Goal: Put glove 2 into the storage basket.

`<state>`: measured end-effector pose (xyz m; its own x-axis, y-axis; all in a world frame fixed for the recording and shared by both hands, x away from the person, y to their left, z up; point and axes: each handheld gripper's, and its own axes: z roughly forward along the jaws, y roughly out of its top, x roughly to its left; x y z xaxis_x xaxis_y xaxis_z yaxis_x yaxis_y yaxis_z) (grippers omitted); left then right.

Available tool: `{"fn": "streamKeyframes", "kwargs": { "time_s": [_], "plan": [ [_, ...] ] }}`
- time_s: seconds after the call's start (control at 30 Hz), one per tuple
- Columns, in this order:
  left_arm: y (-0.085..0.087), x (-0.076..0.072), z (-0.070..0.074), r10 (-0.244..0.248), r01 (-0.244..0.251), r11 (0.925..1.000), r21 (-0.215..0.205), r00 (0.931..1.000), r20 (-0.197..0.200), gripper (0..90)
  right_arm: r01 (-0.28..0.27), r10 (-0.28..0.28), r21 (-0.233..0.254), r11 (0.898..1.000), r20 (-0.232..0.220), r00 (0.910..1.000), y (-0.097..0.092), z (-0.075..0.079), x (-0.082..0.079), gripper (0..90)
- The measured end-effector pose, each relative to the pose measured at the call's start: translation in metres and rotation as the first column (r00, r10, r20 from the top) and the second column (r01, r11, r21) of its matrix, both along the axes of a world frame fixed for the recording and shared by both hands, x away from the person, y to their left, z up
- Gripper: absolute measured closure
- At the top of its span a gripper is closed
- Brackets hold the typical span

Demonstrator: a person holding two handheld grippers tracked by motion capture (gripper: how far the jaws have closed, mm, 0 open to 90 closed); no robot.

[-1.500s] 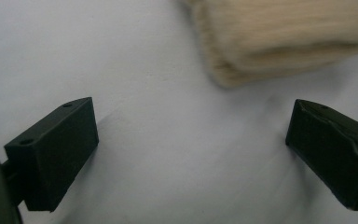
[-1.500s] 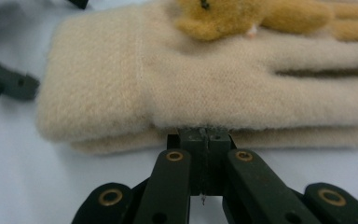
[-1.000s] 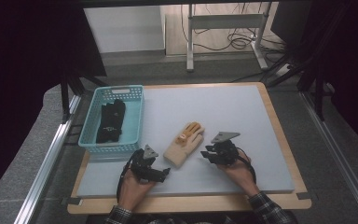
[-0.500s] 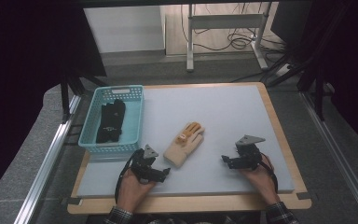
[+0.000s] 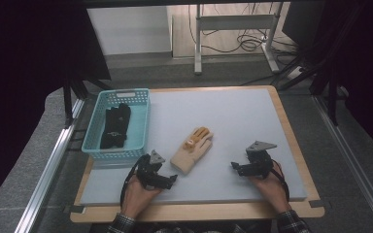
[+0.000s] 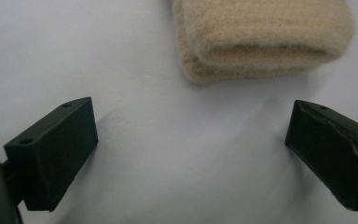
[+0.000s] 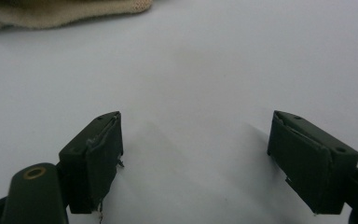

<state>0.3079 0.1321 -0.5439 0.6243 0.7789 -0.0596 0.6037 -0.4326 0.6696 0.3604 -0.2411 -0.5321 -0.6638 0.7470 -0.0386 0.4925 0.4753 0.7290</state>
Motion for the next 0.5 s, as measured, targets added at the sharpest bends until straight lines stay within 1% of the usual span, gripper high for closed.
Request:
{"fn": "streamKeyframes", "kwargs": {
  "time_s": [0.1,0.17,0.3,0.4,0.47,0.5],
  "plan": [
    [-0.001,0.005,0.009,-0.018,0.018,0.9990,-0.041,0.9998,-0.005,2.9,-0.001,0.001,-0.001,1.000,0.002,1.0000,0.000,0.000,0.000,17.7],
    [-0.005,0.010,0.015,-0.030,0.030,0.9984,-0.048,0.9995,-0.001,2.9,-0.001,0.001,-0.003,1.000,0.003,1.0000,0.000,0.000,0.000,17.7],
    [-0.019,0.022,0.029,-0.060,0.060,0.9976,-0.035,0.9982,0.000,1.9,-0.001,0.001,-0.002,1.000,0.003,1.0000,0.000,0.000,0.000,17.7],
    [-0.033,0.035,0.036,-0.076,0.076,0.9966,-0.033,0.9969,-0.020,1.9,-0.002,0.002,-0.002,1.000,0.003,1.0000,0.000,0.000,0.000,17.7],
    [-0.045,0.045,0.038,-0.076,0.075,0.9969,-0.023,0.9960,-0.046,2.3,-0.001,0.001,-0.003,1.000,0.003,1.0000,0.000,0.000,0.000,17.7],
    [-0.052,0.051,0.039,-0.084,0.084,0.9964,-0.012,0.9947,-0.059,2.1,-0.001,0.001,-0.003,1.000,0.003,1.0000,0.000,0.000,0.000,17.7]
  ]
}}
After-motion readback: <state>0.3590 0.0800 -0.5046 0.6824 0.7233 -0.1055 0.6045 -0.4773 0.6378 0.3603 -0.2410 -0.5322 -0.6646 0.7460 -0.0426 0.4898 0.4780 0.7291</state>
